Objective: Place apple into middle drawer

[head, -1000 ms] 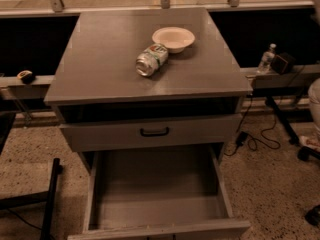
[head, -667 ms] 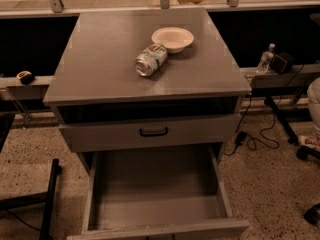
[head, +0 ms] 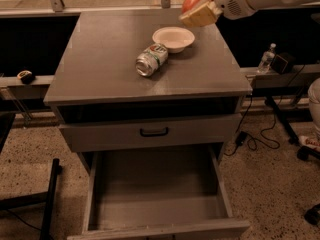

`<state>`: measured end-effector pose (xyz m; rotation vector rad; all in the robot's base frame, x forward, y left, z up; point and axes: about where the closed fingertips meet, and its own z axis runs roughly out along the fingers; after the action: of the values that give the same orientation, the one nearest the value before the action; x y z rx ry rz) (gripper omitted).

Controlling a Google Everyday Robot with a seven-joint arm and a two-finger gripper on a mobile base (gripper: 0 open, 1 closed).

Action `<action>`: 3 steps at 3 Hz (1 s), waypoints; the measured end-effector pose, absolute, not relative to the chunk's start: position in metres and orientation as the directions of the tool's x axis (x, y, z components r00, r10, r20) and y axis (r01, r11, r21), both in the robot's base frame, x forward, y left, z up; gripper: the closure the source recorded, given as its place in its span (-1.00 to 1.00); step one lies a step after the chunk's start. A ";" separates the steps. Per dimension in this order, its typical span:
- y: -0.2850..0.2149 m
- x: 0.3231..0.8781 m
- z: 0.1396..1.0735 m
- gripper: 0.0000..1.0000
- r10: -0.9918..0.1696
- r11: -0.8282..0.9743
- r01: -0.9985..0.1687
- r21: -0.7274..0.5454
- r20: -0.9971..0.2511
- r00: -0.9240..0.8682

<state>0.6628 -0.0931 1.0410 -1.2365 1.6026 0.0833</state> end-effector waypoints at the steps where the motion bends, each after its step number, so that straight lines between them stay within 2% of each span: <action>1: -0.090 0.634 1.009 1.00 -0.648 0.453 -0.744 -0.491 -0.755 0.104; 2: -0.089 0.587 0.938 1.00 -0.694 0.393 -0.804 -0.446 -0.717 0.059; 3: -0.089 0.588 0.938 1.00 -0.694 0.393 -0.804 -0.446 -0.717 0.059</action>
Offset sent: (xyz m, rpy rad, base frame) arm -0.1251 -0.0037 -0.1646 -0.1199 0.1826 0.0846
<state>0.5875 -0.0893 0.9383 -1.3374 1.6686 0.1402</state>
